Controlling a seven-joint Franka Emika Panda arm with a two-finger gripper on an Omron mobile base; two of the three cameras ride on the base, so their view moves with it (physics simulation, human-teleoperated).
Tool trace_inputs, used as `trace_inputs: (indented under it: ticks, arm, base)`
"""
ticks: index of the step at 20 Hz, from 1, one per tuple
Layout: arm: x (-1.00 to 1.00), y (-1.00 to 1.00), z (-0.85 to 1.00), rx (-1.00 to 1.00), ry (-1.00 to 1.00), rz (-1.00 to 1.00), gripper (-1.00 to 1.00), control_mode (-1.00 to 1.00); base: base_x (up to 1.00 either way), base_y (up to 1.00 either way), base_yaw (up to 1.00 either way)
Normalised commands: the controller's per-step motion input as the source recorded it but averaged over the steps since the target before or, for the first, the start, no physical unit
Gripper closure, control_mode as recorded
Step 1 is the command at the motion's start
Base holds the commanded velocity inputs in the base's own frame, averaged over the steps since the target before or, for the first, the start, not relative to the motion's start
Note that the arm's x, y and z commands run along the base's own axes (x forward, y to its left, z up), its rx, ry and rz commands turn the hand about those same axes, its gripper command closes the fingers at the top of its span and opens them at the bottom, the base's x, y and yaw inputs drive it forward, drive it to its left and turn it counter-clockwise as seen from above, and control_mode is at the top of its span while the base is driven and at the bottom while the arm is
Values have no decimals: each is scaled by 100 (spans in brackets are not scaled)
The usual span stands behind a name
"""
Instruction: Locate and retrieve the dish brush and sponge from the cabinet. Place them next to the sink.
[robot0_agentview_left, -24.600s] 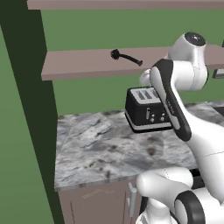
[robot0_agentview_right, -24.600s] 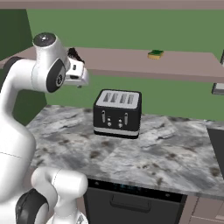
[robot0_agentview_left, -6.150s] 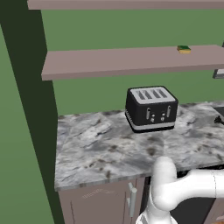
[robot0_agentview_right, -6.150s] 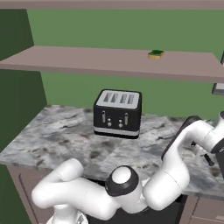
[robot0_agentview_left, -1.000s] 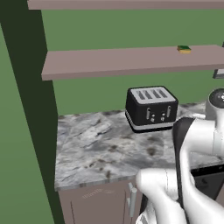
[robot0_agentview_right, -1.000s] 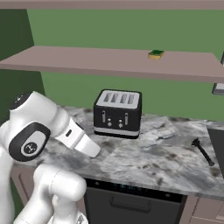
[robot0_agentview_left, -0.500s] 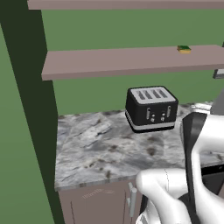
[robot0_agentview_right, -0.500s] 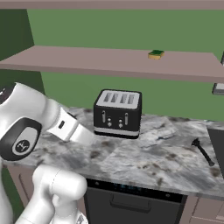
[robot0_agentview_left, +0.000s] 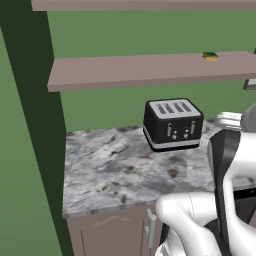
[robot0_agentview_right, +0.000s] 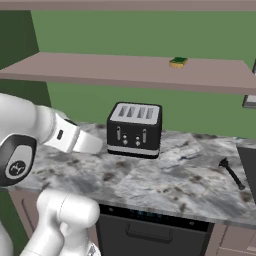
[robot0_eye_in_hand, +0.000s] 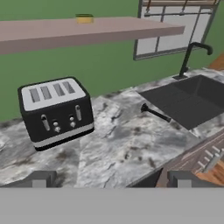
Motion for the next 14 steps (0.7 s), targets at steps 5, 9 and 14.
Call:
trace_inputs:
  ticks: [5, 9, 14]
  arm:
    - [2, -2, 34, -1, 0, 3, -100, -100]
    - [4, 0, 31, -6, 0, 0, -100, -100]
    - [17, 2, 23, -4, 2, 1, -100, -100]
  base:
    - [0, 0, 0]
    - [0, 0, 0]
    - [0, 0, 0]
